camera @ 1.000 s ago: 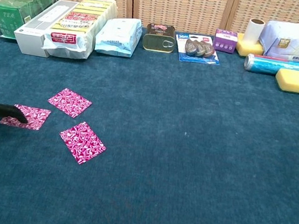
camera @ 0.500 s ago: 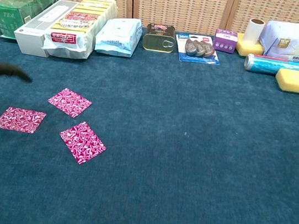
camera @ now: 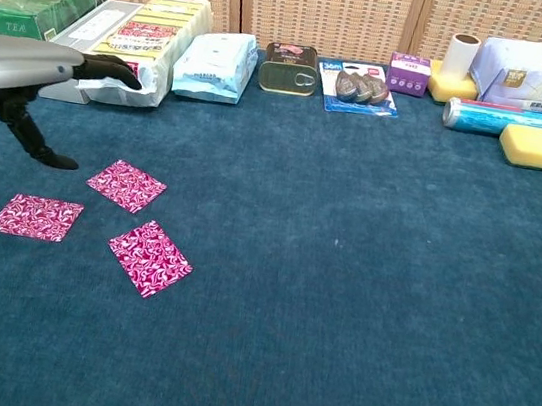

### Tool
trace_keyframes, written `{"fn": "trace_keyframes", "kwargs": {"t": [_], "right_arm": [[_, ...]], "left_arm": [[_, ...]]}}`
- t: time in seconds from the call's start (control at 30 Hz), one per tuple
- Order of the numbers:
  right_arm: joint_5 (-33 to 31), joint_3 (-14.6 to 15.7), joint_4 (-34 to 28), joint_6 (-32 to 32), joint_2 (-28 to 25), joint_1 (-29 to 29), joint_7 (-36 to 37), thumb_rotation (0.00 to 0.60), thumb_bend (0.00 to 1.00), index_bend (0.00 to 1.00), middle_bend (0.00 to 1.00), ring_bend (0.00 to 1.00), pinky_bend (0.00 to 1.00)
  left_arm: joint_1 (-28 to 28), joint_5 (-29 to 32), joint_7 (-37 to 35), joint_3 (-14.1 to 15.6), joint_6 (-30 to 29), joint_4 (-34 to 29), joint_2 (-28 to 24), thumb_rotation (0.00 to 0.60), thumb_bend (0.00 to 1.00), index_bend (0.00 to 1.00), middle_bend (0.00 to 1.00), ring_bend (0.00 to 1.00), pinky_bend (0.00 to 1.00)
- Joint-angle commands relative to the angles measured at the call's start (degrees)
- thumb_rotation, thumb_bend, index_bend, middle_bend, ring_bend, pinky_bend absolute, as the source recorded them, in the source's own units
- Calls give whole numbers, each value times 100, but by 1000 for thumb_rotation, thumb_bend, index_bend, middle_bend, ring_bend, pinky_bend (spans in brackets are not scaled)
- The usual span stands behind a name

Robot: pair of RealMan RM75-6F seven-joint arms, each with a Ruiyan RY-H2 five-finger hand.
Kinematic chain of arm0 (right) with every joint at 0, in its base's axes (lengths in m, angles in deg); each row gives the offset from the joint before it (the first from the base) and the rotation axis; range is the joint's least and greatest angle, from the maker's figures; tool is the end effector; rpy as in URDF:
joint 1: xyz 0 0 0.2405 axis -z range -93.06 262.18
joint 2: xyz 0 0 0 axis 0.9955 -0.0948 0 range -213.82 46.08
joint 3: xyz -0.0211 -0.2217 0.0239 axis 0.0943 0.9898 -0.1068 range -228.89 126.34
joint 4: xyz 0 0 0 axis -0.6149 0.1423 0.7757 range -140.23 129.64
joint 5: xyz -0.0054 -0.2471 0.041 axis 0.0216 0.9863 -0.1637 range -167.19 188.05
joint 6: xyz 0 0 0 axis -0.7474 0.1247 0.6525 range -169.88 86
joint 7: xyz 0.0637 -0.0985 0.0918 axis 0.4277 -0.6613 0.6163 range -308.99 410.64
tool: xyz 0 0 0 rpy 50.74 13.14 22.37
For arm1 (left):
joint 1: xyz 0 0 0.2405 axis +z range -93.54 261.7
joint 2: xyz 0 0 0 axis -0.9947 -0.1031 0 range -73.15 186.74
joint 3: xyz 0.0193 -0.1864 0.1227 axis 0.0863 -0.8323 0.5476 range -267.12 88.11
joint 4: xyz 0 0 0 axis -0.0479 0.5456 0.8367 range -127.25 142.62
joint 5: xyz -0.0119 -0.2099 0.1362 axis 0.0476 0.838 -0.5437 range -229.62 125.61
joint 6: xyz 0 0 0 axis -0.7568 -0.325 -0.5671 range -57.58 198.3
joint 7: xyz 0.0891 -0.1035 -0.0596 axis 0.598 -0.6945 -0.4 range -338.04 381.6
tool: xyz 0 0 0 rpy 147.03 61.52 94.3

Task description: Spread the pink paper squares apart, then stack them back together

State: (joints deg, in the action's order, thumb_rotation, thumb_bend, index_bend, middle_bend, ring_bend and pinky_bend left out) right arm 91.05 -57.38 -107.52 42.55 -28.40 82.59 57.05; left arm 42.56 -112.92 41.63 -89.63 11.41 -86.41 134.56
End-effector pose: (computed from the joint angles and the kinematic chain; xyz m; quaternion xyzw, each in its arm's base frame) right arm -0.2916 -0.1837 0.1457 0.5240 -0.4424 0.4158 0.5974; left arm -0.1702 0.3006 -0.0271 -0.7599 -0.3840 -0.3041 0.4273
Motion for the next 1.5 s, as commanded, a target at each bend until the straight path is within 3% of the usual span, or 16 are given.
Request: {"fn": "trace_keyframes", "kwargs": {"t": [0.03,0.23,0.5,1.2,1.5], "right_arm": [[0,-2,6,2,-8,3,27,600,0,70,0,0,0],[-3,-5,27,-13,-31,1,103,600,0,69,0,0,0],[-31,-16,17,-19,-25,-3,121,600,0,70,0,0,0],[-41,-26,28,-15,-26,-7,139,600,0,69,0,0,0],[-43,-25,20,-9,-32,-2,142,600,0,69,0,0,0]], "left_arm": [[-134,260,190,-170,182,309,312,600,208,156,0,0,72],[-210,541,446,-218,386,743,762,600,208,184,0,0,72],[-246,633,443,-240,699,1130,963,600,196,185,0,0,72],[-215,725,608,-290,789,1377,1168,600,203,187,0,0,72],[-166,756,625,-314,776,1435,1258,600,208,258,0,0,72]]}}
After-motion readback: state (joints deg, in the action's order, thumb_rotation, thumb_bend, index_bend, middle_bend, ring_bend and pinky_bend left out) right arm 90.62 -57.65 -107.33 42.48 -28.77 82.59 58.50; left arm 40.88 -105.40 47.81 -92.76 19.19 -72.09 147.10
